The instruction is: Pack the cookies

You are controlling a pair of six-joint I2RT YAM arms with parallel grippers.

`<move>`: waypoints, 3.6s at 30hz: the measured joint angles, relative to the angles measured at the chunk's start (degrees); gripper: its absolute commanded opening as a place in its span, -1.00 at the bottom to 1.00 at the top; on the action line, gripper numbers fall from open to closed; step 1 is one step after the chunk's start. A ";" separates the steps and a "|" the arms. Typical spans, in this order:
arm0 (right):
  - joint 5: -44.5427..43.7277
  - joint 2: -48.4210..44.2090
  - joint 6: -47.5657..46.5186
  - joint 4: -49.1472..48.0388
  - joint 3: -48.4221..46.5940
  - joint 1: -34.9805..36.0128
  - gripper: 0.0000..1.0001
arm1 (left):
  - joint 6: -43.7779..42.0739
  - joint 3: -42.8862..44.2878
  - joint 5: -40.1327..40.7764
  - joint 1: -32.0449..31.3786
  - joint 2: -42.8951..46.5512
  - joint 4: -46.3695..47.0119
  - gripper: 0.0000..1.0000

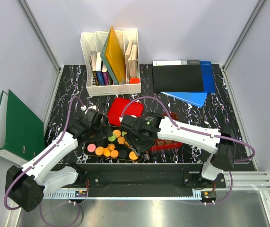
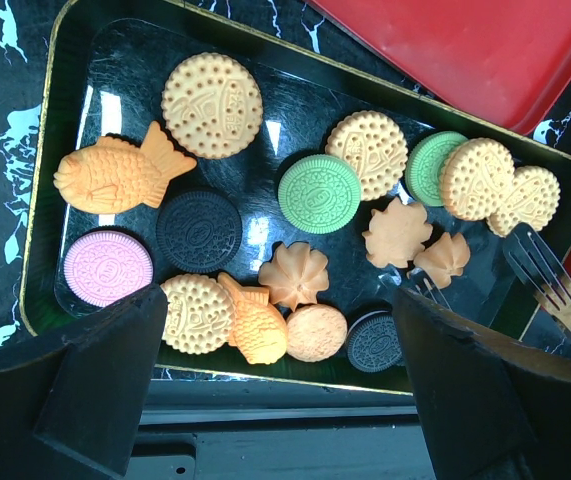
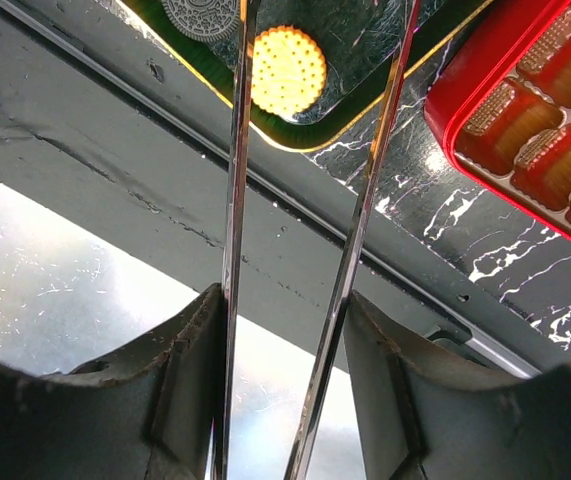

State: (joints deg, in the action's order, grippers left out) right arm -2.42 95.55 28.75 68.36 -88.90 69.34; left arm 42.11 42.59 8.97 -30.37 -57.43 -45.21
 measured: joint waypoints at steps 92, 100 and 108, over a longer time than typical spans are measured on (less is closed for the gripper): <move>-11.61 -16.02 2.69 9.33 11.06 -21.16 0.12 | -0.74 -0.07 -0.85 0.00 -2.56 0.42 0.96; -11.61 -16.65 3.10 9.46 9.99 -21.24 0.20 | -0.74 -0.07 -1.11 0.00 -2.69 0.57 0.96; -11.87 -16.72 3.48 9.44 3.67 -21.24 0.11 | -0.72 -0.07 -1.11 0.00 -2.69 0.81 0.96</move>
State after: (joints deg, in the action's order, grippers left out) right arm -14.28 78.83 32.23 77.80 -85.23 48.10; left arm 41.39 42.52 7.86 -30.37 -60.12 -44.40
